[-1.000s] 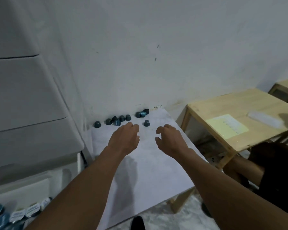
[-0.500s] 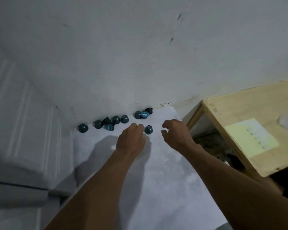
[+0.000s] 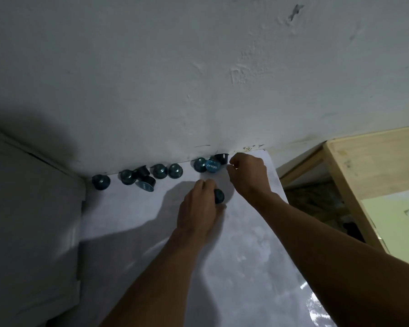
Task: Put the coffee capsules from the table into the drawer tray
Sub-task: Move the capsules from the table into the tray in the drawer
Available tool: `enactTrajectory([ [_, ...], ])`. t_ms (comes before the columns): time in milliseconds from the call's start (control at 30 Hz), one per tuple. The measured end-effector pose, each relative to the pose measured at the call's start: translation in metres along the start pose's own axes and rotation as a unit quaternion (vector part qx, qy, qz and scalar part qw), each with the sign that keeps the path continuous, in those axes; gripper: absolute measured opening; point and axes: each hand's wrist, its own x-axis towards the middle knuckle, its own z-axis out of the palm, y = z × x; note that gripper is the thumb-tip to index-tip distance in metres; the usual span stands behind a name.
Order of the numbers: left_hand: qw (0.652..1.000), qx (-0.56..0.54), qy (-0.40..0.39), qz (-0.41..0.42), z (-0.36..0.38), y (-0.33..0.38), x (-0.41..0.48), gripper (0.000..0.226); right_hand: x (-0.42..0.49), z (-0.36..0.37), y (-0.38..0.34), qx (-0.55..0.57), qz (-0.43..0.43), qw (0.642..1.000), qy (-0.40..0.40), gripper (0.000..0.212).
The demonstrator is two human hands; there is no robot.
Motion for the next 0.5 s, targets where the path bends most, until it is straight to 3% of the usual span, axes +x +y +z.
enactTrajectory([
  [133,1.0,-0.013,0.027,-0.001,0.001,-0.009,0.02,0.014,0.016,0.01,-0.004,0.037,0.034,0.999,0.014,0.02],
  [500,0.998,-0.049,0.05,-0.009,-0.005,-0.021,0.044,0.022,0.026,0.03,-0.007,0.124,0.066,0.989,0.033,0.017],
])
